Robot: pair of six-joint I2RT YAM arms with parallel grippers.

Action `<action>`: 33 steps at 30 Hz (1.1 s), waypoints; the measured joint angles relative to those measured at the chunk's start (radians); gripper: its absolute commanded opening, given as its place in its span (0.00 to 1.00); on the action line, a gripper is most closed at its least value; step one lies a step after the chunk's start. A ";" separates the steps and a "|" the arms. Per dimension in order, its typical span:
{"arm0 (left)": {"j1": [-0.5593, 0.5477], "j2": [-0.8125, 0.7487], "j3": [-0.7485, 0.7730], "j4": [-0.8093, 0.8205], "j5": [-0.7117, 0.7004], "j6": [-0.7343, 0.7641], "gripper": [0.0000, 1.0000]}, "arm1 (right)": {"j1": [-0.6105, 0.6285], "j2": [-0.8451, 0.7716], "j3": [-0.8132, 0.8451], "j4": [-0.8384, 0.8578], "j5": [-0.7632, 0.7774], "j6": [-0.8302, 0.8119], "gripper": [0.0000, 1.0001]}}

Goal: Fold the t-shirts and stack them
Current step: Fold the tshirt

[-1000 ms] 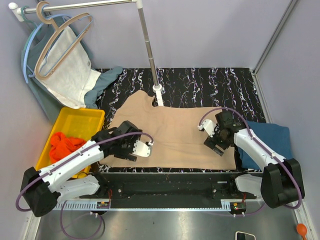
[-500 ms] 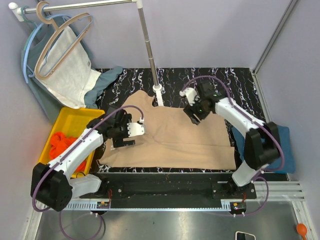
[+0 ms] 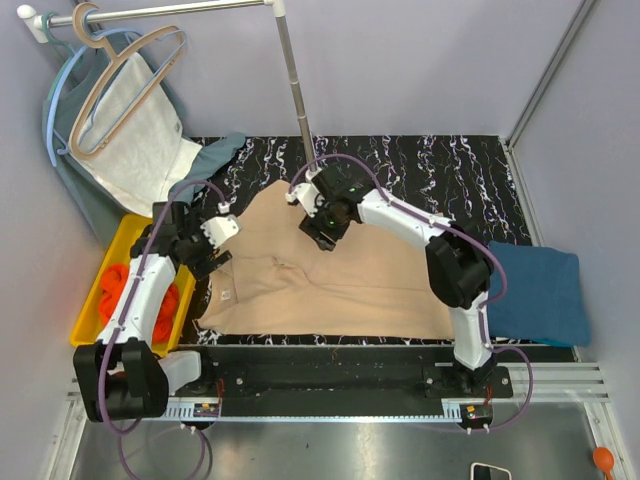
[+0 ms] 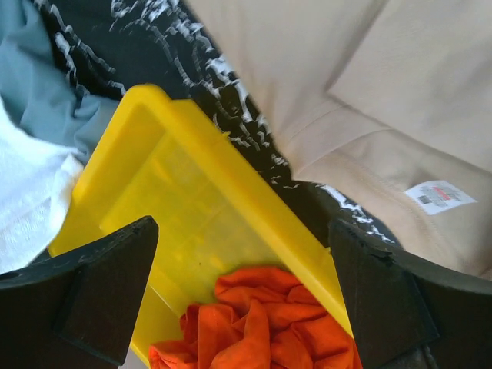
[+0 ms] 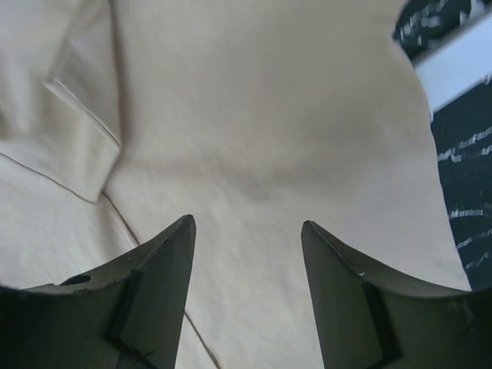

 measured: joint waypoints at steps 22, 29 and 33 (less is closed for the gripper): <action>0.156 0.132 0.170 0.185 0.077 -0.137 0.99 | 0.216 0.381 0.486 -0.057 -0.019 0.018 0.54; 0.185 0.148 0.175 0.204 0.084 -0.148 0.99 | 0.216 0.421 0.520 -0.080 -0.022 0.020 0.53; 0.191 0.148 0.175 0.208 0.092 -0.148 0.99 | 0.217 0.423 0.532 -0.082 -0.028 0.022 0.53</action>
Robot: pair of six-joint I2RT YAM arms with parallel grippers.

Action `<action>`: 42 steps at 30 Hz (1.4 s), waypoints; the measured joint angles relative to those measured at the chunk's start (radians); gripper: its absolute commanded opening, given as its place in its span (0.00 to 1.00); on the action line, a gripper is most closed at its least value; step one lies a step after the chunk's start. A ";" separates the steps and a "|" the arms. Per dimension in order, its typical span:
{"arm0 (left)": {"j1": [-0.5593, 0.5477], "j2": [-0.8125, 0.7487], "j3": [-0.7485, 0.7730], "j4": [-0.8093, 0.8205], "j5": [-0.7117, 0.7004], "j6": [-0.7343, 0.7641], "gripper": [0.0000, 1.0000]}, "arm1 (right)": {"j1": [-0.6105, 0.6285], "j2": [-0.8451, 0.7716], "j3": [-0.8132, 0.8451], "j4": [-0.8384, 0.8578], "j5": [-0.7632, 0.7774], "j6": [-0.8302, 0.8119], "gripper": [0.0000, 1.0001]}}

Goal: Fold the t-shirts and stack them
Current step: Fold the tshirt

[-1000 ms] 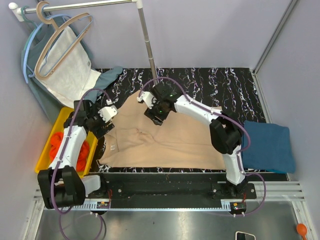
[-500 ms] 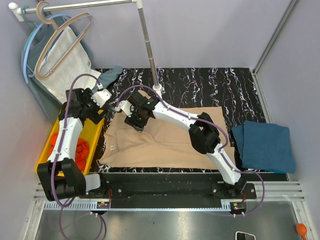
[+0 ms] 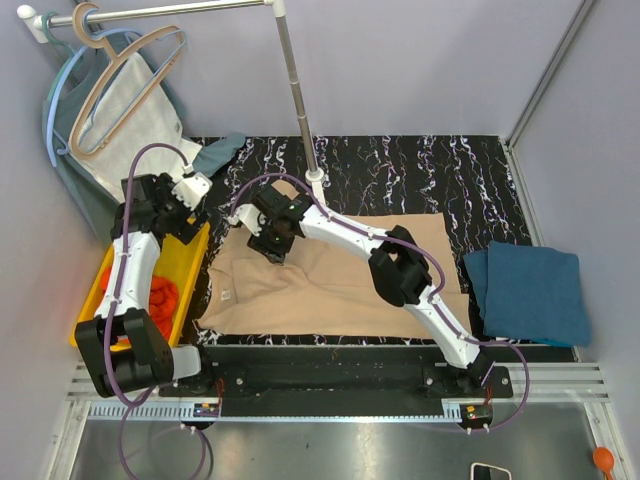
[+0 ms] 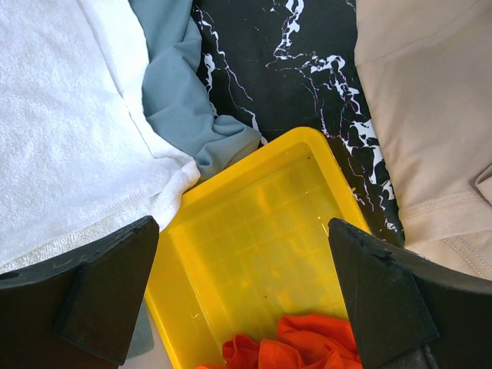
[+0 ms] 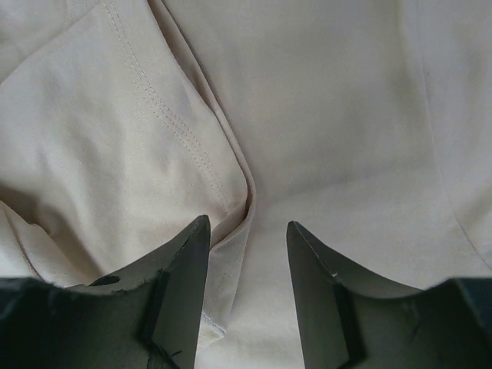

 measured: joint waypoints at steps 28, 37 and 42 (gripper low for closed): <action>0.014 0.000 -0.012 0.030 0.006 0.011 0.99 | 0.016 0.041 0.016 -0.006 0.012 -0.007 0.01; 0.016 0.000 -0.028 0.037 0.007 0.011 0.99 | 0.016 0.038 -0.003 0.015 0.027 -0.009 0.00; 0.016 0.000 -0.029 0.037 0.009 0.011 0.99 | 0.017 0.010 -0.051 0.037 0.052 -0.020 0.00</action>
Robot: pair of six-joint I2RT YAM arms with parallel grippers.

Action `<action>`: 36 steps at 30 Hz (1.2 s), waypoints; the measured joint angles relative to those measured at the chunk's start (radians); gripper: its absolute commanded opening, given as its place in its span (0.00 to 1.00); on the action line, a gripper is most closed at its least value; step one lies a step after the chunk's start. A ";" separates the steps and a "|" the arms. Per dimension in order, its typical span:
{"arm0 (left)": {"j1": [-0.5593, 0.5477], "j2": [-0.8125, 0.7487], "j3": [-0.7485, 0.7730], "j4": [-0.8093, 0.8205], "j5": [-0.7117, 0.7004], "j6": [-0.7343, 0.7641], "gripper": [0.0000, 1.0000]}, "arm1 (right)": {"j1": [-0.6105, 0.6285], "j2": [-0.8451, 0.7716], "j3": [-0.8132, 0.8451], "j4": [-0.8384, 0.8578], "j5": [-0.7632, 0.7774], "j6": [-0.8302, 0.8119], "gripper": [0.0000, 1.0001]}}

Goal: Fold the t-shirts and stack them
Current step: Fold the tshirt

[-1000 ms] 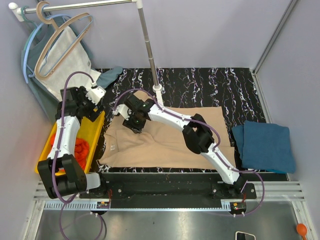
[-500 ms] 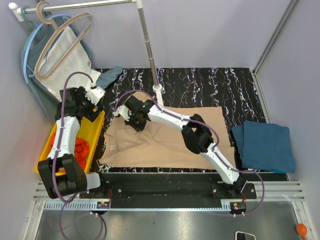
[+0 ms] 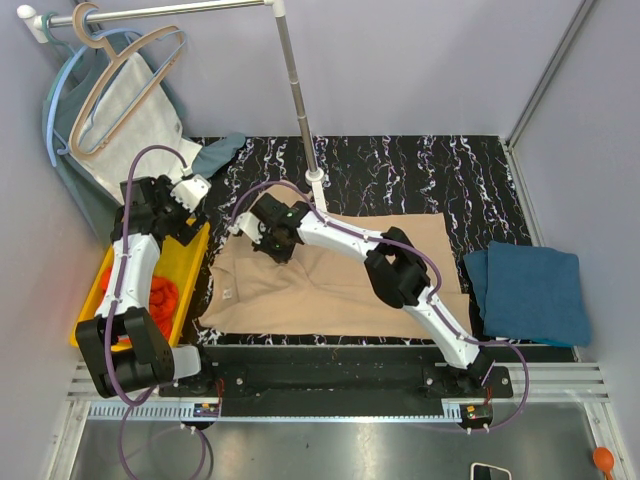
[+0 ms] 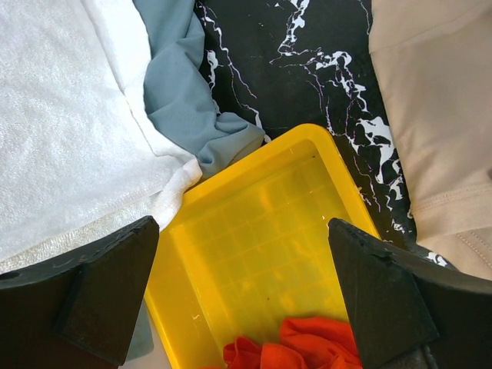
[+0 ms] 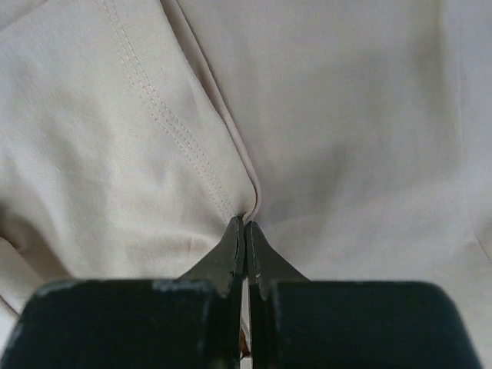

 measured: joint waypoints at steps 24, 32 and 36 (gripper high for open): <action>0.000 0.004 -0.032 0.008 0.014 0.007 0.99 | 0.008 -0.038 0.084 -0.064 0.082 -0.045 0.00; 0.000 0.023 -0.034 0.011 0.014 0.009 0.99 | 0.011 -0.020 0.147 -0.088 0.108 -0.062 0.00; 0.000 0.023 -0.038 0.018 0.014 0.011 0.99 | 0.011 -0.008 0.147 -0.092 0.122 -0.073 0.00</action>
